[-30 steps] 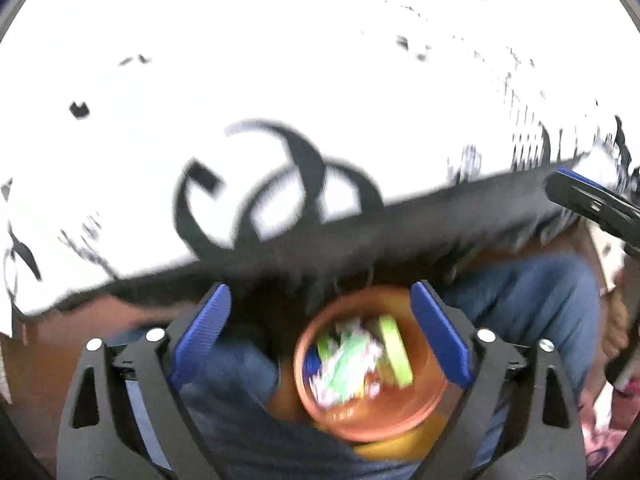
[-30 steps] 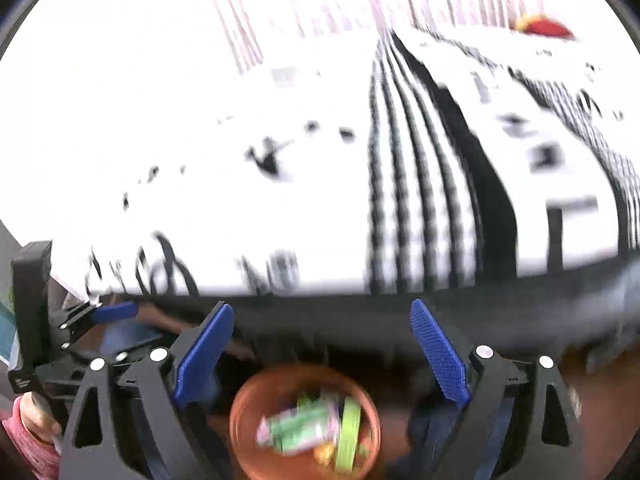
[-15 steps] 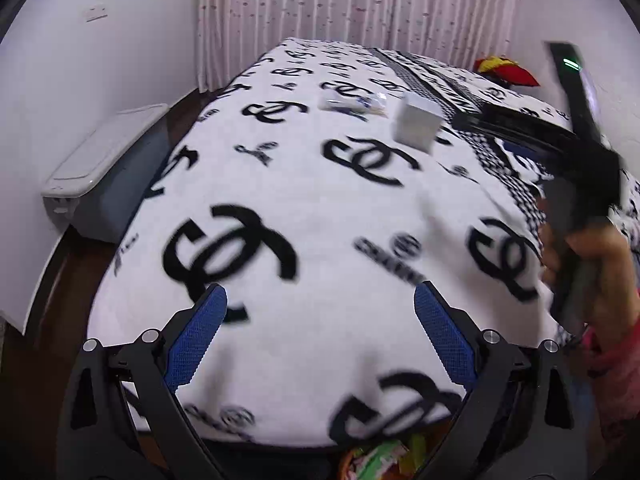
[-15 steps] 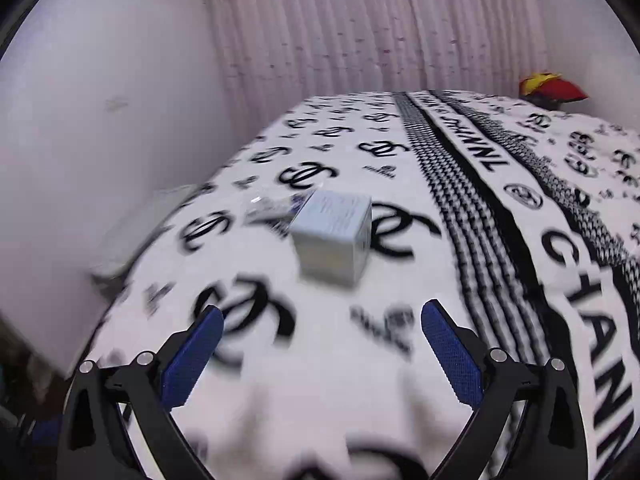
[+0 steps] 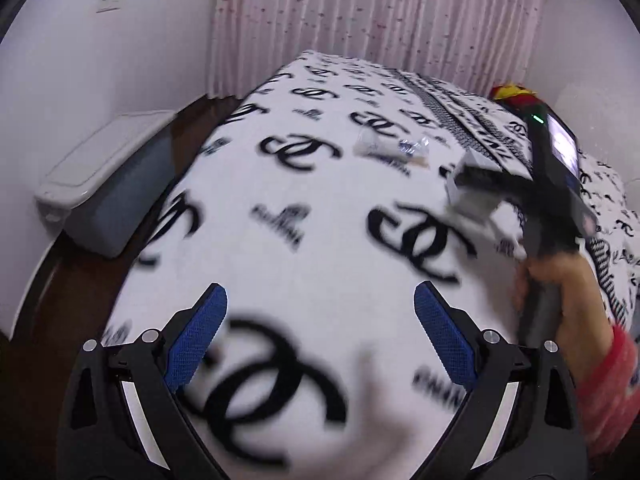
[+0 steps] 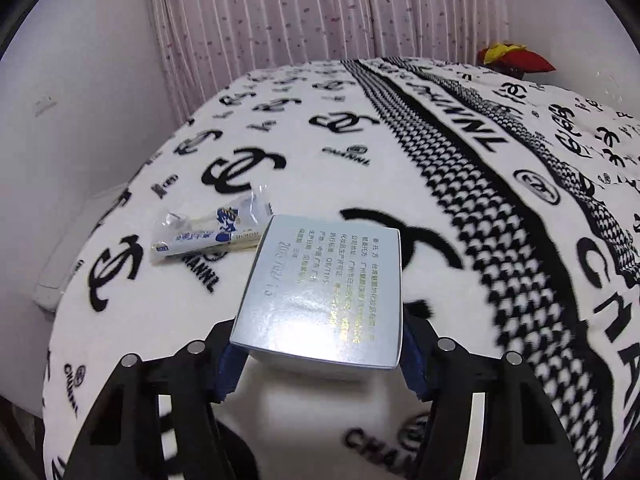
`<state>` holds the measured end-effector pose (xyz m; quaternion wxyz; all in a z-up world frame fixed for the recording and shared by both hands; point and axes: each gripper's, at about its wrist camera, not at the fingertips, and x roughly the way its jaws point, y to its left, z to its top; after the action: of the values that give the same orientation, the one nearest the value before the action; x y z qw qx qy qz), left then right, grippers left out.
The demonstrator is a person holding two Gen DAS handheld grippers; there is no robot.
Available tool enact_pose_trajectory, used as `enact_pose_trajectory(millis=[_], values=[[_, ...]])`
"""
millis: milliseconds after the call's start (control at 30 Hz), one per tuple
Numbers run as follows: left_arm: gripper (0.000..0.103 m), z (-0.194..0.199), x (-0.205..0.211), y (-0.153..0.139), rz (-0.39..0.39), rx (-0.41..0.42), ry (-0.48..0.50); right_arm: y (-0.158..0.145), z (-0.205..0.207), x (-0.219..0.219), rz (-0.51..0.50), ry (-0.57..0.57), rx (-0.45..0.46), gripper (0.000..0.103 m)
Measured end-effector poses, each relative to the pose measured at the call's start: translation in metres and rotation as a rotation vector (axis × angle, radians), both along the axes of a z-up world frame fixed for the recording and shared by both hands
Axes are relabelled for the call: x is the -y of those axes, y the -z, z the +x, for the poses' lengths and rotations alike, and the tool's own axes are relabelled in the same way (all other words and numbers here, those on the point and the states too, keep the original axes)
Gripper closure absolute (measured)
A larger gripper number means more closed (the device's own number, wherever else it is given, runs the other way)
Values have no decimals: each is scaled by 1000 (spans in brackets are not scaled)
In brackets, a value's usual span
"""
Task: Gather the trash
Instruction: 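Grasp the white-blue wrapper with the left tool while the right tool grasps the white box, then carry wrapper and white box over the bucket and open both tools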
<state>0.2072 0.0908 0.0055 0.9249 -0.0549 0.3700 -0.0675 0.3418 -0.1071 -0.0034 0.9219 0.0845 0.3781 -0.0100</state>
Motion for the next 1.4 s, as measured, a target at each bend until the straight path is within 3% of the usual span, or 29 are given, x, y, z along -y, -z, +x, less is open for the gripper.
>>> enact_pose_trajectory(millis=[167, 367, 500, 667, 700, 767, 800, 900, 1000, 1167, 1400], values=[[11, 76, 18, -2, -88, 12, 72, -26, -41, 26, 26, -58, 83, 41], [11, 160, 43, 3, -136, 41, 113, -45, -100, 61, 51, -106, 161, 41], [11, 225, 49, 21, -213, -47, 80, -50, -122, 76, 56, -126, 186, 41], [11, 262, 51, 40, -308, -128, 42, -49, -137, 90, 51, -139, 189, 40], [13, 264, 54, 40, -312, -122, 50, -46, -139, 93, 55, -139, 184, 40], [45, 263, 62, 42, -291, -134, 77, -43, -142, 97, 64, -136, 175, 40], [72, 264, 65, 45, -263, -158, 76, -41, -144, 99, 72, -133, 171, 40], [90, 259, 66, 47, -262, -167, 77, -36, -151, 101, 95, -128, 163, 40], [95, 247, 63, 41, -270, -149, 86, -34, -162, 101, 111, -129, 158, 40], [96, 203, 68, 14, -248, -86, 123, -41, -189, 94, 91, -130, 174, 40], [96, 105, 63, -25, -258, -16, 168, -62, -243, 86, 69, -158, 206, 40]])
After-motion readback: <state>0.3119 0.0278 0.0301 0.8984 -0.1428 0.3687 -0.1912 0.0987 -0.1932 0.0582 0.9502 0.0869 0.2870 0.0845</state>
